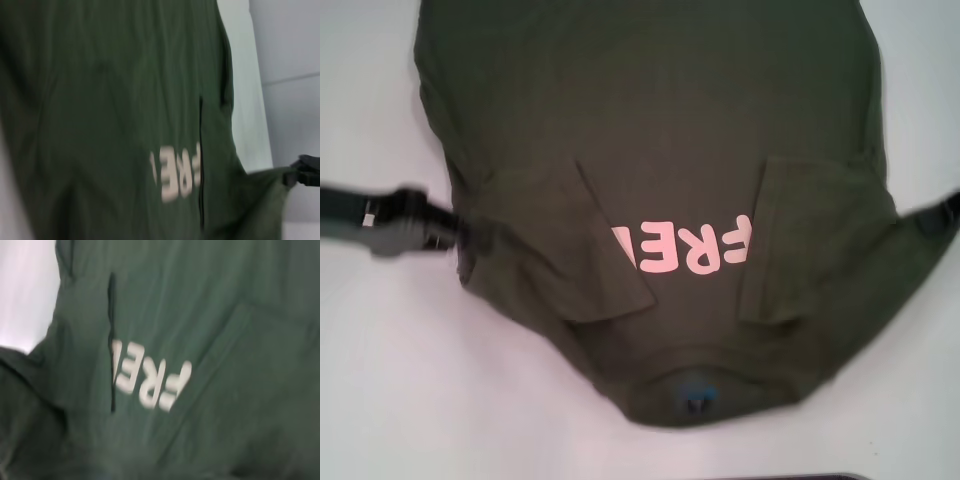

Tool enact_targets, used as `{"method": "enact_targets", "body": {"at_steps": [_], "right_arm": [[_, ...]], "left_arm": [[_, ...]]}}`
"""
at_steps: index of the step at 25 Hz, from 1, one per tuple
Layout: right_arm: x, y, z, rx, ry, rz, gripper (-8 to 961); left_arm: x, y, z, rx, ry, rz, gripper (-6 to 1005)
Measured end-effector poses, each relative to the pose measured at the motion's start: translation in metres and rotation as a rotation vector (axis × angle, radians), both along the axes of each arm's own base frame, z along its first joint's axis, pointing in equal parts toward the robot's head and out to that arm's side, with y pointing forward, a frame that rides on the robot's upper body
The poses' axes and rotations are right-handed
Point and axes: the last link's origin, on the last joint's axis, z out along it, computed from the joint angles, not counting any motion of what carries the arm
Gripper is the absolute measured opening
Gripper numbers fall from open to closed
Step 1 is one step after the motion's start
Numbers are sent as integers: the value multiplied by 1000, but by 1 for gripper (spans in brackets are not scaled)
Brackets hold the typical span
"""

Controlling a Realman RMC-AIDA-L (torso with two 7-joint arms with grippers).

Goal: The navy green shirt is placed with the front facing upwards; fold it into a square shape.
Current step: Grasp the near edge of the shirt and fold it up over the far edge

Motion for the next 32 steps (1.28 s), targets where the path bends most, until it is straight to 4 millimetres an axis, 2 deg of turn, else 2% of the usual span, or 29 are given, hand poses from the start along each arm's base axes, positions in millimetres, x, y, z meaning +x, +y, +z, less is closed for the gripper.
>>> {"method": "enact_targets", "body": {"at_steps": [6,13,24,32], "right_arm": [[-27,38,28,143,-40,62,24],[-47,59,46,276,-49,96,24],[-31,74,42,443,-68,41,24],[-26,90,35,575,-95,53,23]], "left_arm": [[30,52,4,110,79,-25,34],[38,85,13,274,119,15,34],[35,112,3,468,156,77,33],[43,128,-2,573,161,91,33]]}}
